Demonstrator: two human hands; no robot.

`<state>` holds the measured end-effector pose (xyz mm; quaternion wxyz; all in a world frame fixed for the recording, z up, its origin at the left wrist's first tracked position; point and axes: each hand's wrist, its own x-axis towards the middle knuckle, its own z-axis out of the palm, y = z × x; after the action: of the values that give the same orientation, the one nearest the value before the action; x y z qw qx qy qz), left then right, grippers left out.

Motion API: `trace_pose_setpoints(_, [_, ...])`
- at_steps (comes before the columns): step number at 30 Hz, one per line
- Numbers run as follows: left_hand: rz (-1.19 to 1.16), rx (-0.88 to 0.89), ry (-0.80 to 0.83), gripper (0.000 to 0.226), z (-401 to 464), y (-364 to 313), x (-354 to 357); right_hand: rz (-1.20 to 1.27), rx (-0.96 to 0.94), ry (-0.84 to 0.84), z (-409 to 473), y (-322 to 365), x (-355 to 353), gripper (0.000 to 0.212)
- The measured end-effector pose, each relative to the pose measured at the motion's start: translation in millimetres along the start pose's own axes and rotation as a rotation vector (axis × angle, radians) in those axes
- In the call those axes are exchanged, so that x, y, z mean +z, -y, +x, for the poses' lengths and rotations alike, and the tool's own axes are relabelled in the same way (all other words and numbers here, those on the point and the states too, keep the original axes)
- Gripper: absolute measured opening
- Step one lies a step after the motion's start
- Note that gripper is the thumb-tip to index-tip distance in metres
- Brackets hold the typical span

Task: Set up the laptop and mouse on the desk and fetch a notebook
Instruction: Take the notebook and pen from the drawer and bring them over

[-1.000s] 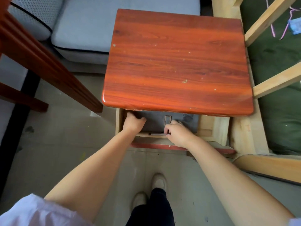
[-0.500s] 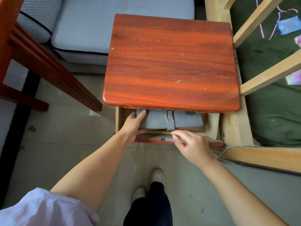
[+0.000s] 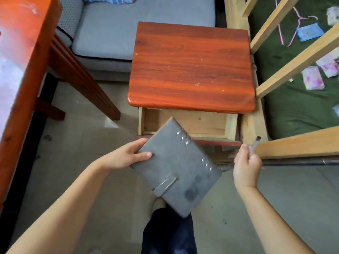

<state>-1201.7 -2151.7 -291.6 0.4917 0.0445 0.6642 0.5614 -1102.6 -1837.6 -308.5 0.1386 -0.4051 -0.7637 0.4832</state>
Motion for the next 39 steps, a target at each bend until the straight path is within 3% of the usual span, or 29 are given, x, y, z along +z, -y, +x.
trace_pose_setpoints(4, [0.594,-0.003,0.129,0.012,6.0,-0.6,7.5,0.114,0.419,0.175,-0.2,-23.2,22.7,0.035])
trace_pose_setpoints(6, [0.826,-0.019,0.151,0.016,25.8,9.9,29.6,0.193,0.674,0.236,-0.9,-28.1,40.2,0.028])
trace_pose_setpoints(9, [1.115,-0.092,0.084,0.027,55.5,33.6,58.1,0.622,0.953,0.216,2.0,-32.1,63.2,0.030])
trace_pose_setpoints(11, [1.228,-0.109,0.009,0.025,73.6,47.5,64.0,0.859,1.027,0.172,8.2,-32.3,76.3,0.041])
trace_pose_setpoints(17, [1.260,-0.046,-0.232,0.033,96.8,55.1,55.6,1.108,1.056,0.117,24.5,-26.8,94.1,0.045])
trace_pose_setpoints(20, [1.268,-0.022,-0.260,0.041,95.0,54.4,54.6,1.084,1.021,0.166,25.2,-20.8,88.8,0.051])
trace_pose_setpoints(24, [1.247,0.024,-0.305,0.033,97.8,35.1,47.0,1.122,0.958,0.238,30.8,-5.9,78.4,0.058])
trace_pose_setpoints(39, [1.264,0.086,-0.392,0.024,152.8,0.2,-0.8,1.286,0.949,0.205,91.7,37.6,118.8,0.057])
